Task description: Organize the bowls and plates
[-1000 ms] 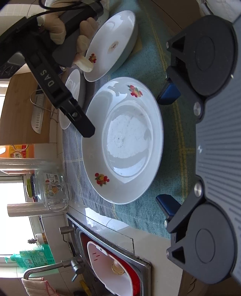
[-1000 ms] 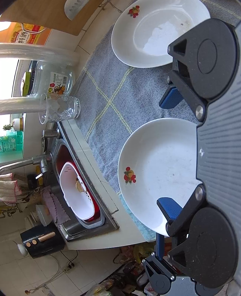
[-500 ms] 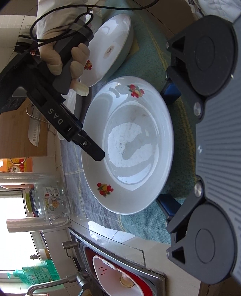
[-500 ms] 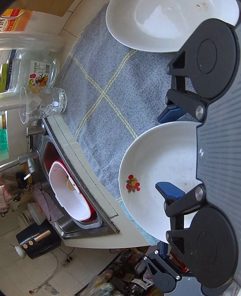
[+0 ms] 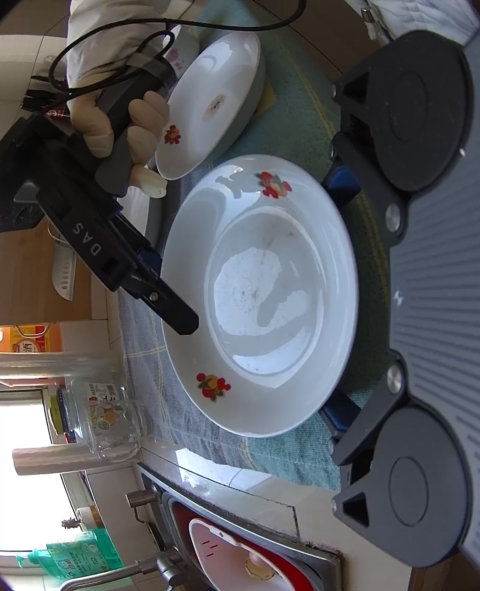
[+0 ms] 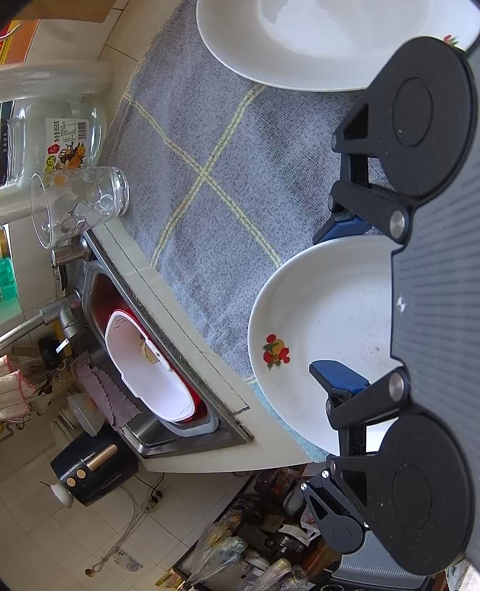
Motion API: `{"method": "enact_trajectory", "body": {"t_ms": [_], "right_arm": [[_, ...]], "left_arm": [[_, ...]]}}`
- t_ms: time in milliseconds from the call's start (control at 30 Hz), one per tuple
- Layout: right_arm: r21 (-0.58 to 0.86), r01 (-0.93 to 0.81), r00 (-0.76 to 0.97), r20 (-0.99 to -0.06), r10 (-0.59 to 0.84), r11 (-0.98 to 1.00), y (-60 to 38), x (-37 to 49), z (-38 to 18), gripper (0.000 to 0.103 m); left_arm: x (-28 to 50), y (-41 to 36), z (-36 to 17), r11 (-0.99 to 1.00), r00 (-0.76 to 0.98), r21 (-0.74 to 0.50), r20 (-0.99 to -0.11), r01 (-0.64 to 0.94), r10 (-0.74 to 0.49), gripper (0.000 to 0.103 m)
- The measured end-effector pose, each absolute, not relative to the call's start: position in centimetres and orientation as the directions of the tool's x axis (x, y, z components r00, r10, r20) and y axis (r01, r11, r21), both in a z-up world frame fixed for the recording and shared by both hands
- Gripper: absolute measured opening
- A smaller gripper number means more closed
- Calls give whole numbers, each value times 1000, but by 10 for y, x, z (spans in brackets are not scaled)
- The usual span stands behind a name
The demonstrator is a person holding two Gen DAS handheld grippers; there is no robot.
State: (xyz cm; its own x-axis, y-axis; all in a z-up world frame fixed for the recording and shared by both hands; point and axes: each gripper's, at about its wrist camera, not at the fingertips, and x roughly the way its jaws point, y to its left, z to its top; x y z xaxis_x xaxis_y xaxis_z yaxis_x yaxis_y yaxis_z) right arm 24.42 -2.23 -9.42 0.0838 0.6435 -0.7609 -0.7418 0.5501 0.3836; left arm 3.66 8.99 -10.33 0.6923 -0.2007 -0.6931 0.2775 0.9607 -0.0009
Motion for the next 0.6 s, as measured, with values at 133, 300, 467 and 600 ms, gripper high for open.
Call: {"method": "enact_trajectory", "body": {"t_ms": [133,300,467,600], "right_arm": [[377,-749,88,-759,645,545,-21,246,-89,72],[374,-749,105,-747,656,546,-21,256,-80,73],[359,-746,138,-741,657,561,-18,272,-74,73],[354,-739,159,-735,659,573,-16,286,-72,73]], "left_arm": [[43,92,-100,961,686,-12,-697,278,-207,102],[55,96,-93,959,697,-7,-686,282,-210,102],[74,101,-87,953,709,18,-673,301,-211,102],[91,106,-88,947,705,25,-674,319,-219,102]]}}
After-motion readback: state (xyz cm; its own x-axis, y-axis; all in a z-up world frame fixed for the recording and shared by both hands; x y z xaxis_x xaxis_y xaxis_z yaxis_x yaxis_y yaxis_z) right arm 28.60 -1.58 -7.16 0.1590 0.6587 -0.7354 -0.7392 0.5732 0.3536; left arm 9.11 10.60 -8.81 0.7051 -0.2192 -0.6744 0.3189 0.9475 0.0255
